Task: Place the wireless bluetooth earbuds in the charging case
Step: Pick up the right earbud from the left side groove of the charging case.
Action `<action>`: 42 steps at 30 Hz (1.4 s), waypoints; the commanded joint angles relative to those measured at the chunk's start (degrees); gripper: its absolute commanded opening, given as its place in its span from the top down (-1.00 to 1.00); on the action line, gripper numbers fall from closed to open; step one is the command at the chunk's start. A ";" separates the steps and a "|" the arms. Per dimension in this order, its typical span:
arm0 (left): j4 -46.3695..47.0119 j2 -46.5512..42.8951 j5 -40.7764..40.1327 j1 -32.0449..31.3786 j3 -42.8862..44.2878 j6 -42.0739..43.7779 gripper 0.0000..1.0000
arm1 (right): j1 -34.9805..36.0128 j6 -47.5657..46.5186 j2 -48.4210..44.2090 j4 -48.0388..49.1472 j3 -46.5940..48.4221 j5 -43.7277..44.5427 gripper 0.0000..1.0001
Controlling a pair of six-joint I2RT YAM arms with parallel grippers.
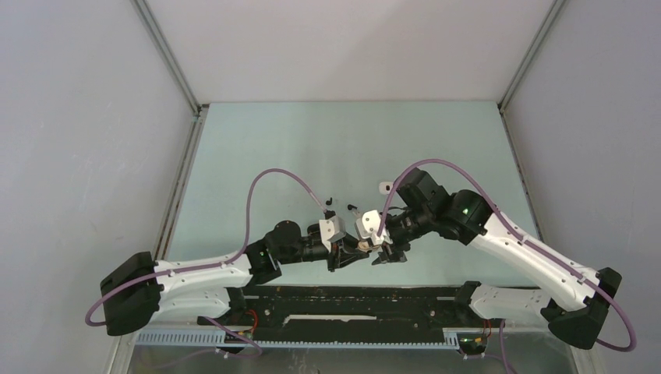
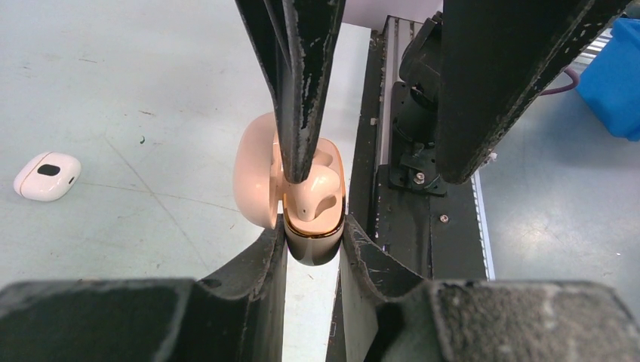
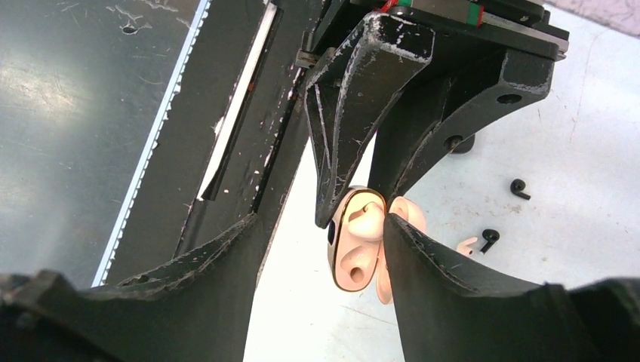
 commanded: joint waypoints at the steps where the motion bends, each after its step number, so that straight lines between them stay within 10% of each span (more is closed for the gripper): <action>1: 2.79 -1.35 -1.27 0.23 1.51 0.83 1.00 | -0.08 -0.68 -0.89 -1.76 1.23 -0.09 -0.24; 42: 2.74 1.15 2.53 0.23 1.70 1.20 1.00 | 1.38 2.66 -0.70 8.08 -3.33 10.36 0.57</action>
